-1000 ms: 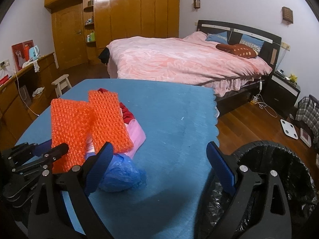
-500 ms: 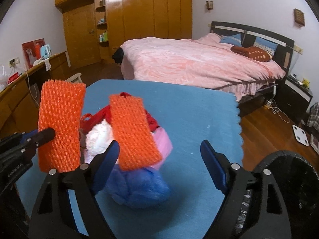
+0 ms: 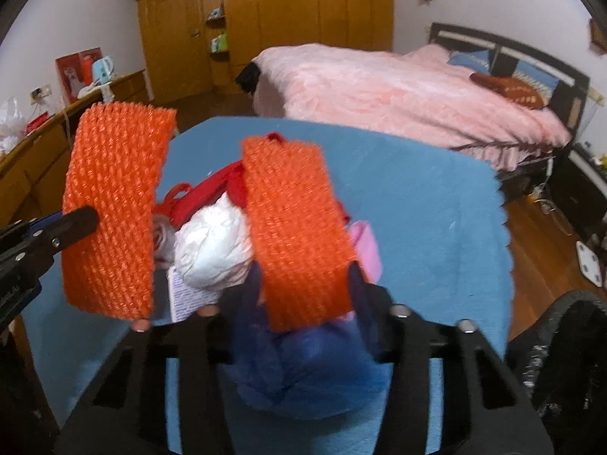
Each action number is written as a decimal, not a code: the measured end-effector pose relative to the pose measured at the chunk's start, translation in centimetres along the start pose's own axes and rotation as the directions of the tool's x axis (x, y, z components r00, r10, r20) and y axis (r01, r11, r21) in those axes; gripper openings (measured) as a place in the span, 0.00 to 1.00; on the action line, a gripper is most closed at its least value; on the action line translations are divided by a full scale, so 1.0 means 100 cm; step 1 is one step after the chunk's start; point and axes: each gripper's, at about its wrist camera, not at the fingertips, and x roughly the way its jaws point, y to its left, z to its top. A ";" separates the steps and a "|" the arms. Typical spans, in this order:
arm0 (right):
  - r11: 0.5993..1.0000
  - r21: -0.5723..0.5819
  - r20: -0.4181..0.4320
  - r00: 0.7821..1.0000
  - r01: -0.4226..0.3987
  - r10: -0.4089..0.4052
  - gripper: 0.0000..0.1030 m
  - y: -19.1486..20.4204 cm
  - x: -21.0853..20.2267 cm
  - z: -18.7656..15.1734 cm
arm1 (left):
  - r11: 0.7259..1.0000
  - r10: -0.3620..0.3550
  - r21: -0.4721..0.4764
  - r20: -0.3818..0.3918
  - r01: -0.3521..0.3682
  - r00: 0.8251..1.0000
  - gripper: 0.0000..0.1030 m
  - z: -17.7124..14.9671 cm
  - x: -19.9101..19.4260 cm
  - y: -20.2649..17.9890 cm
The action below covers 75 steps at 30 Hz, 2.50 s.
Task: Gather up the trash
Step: 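Grasp the orange mesh sleeve with the left tool while the right tool grasps orange mesh pads, then carry both orange mesh pieces over the black trash bin and open both tools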
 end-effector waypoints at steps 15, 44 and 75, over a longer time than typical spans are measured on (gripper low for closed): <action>0.997 0.036 0.106 0.992 -0.068 0.064 0.09 -0.017 -0.056 0.013 | 0.999 -0.024 0.023 0.034 0.024 0.999 0.17 0.008 -0.023 -0.013; 0.931 0.278 0.163 0.943 0.237 -0.289 0.09 -0.171 -0.209 -0.082 | 0.910 -0.360 0.227 0.018 0.347 0.933 0.17 0.013 -0.059 -0.200; 0.818 0.422 0.092 0.879 0.390 -0.467 0.89 -0.237 -0.238 -0.153 | 0.849 -0.449 0.295 -0.037 0.439 0.893 0.83 -0.008 -0.048 -0.272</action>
